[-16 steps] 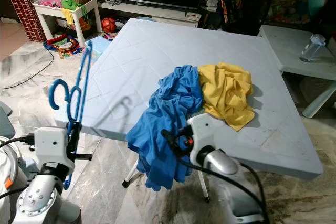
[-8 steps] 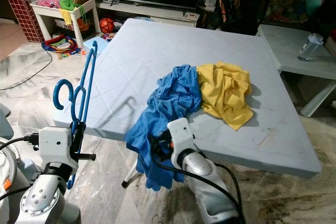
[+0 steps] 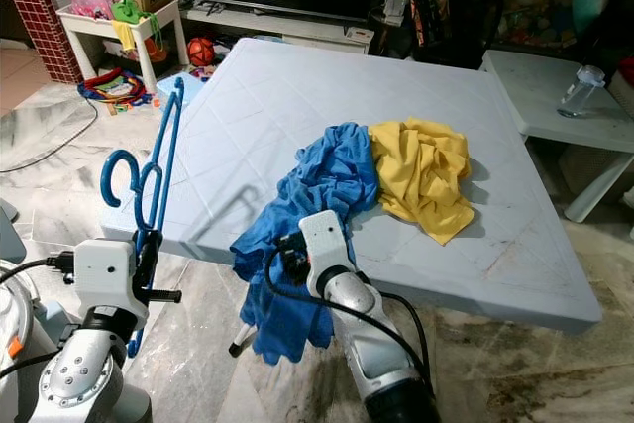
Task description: Hang hanger
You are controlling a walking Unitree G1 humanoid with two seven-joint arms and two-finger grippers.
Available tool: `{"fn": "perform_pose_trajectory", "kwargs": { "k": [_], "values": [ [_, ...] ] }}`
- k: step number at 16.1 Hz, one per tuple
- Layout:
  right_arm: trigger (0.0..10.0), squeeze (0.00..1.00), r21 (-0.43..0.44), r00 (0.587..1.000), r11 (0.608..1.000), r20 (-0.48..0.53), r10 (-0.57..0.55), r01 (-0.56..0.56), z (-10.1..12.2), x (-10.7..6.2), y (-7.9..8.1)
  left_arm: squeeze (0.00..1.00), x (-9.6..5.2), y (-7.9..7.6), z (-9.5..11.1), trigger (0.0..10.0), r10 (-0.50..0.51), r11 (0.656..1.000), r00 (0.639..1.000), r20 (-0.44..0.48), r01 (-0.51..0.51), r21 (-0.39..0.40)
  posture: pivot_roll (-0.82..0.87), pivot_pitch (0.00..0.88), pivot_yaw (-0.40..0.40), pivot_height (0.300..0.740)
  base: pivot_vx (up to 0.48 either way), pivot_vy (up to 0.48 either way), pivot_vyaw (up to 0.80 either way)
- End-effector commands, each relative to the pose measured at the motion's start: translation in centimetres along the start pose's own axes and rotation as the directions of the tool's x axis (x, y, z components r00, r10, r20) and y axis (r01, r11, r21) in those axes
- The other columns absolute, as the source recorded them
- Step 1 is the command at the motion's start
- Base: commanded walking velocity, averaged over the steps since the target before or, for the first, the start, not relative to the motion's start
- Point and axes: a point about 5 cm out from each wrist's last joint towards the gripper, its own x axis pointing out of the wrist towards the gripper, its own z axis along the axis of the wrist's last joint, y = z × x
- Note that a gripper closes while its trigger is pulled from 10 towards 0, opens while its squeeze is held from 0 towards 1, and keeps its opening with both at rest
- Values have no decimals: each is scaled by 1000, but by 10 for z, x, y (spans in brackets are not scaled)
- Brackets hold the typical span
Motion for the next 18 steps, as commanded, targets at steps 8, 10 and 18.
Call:
{"fn": "perform_pose_trajectory", "kwargs": {
  "k": [8,10,18],
  "values": [
    [0,0,71,993,991,-48,-111,114,-13,1,-21,0,1,-4,5,10000,-17,1000,1000,21,17,3,127,26,-88,740,0,0,0],
    [0,0,111,989,983,-23,-143,145,-7,3,-26,0,1,-3,6,10000,-16,1000,1000,23,16,3,126,28,-89,740,0,0,0],
    [0,0,136,983,975,20,-180,175,9,15,-38,0,4,-6,7,10000,-20,1000,999,31,20,-1,126,16,-93,740,0,0,0]
  ]
}}
